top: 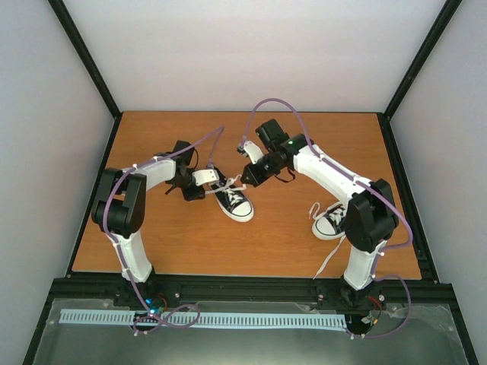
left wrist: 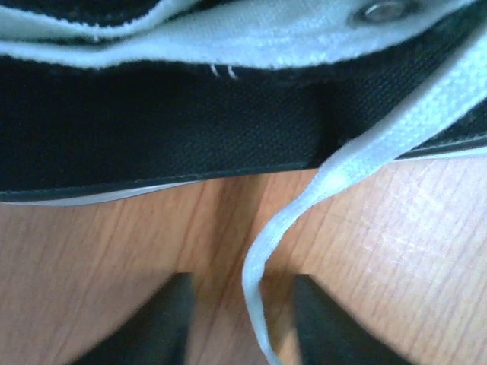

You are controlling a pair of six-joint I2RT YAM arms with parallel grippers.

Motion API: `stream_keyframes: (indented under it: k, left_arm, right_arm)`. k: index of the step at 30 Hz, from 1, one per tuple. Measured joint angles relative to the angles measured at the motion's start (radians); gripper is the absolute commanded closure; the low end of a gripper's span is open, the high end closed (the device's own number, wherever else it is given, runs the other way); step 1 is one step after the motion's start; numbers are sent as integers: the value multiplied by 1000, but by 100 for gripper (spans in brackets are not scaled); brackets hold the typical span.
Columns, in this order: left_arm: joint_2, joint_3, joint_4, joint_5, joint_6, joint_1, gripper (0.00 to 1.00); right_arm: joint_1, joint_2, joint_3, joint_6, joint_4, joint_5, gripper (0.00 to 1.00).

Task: Tie the shoes
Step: Tie the shoelace on the shoe.

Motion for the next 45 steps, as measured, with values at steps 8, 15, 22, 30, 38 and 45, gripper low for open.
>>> stream_keyframes:
  k: [8,15,22,30,38,45]
  left_arm:
    - [-40,-41,3,-7,-25,5,99]
    - [-145,-60,-7,-60,-70,21,99]
    - [-106,-54,-11,-80,-137,39,99]
    - [97,133,-2,-108,-214,-111,99]
    - [179,245,-14,-32,-252,-134,99]
    - [157,244,-76,17,-268,-112,99]
  right_arm:
    - [0,4,19,-35,-79,131,97]
    - [0,4,74,-41,-174,355,97]
    - [0,5,58,-55,-167,402,97]
    - [0,74,-106,-43,-18,245,97]
    - [-6,86,-265,5,105,145,97]
    - [-70,32,-311,27,151,162,97]
